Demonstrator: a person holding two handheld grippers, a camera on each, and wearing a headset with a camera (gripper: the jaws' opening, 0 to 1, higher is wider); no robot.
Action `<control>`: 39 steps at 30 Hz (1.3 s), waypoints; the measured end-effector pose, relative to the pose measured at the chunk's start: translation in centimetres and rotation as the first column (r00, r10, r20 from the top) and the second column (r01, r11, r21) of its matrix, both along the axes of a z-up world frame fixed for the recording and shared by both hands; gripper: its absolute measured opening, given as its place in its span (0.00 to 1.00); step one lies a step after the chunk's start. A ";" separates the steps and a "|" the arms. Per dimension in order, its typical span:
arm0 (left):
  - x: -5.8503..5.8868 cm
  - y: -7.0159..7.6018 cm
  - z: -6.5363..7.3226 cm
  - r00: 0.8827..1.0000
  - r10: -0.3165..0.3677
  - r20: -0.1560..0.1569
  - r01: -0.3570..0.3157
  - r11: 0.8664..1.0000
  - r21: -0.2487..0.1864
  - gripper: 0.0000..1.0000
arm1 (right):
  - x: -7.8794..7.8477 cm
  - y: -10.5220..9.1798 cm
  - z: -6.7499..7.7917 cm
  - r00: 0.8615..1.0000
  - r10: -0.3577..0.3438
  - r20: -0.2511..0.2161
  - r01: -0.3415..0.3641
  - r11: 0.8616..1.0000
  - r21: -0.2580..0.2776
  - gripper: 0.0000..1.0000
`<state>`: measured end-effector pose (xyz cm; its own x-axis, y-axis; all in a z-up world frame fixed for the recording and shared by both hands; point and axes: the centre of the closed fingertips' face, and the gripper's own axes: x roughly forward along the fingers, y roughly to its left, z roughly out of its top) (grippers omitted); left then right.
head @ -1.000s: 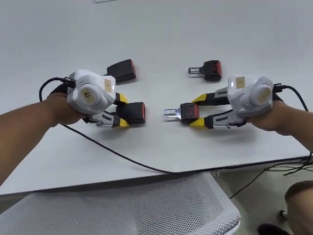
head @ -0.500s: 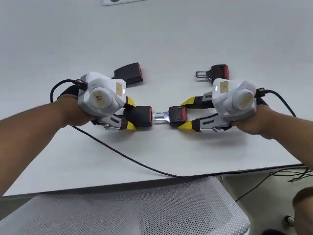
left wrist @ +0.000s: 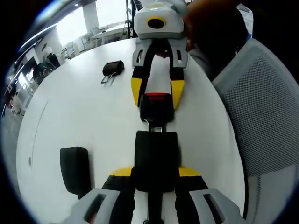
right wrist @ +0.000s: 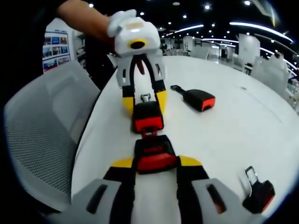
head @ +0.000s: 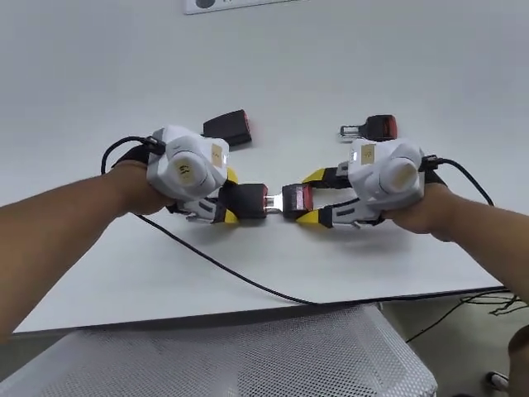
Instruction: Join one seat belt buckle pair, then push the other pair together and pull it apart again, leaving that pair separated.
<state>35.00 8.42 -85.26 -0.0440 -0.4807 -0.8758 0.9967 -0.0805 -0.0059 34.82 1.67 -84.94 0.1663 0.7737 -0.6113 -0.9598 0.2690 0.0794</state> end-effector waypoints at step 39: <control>-0.1 0.4 0.3 1.000 -0.020 -0.010 0.019 0.998 -0.063 0.33 | -0.3 0.5 -0.3 1.000 0.012 0.025 -0.011 0.999 -0.037 0.32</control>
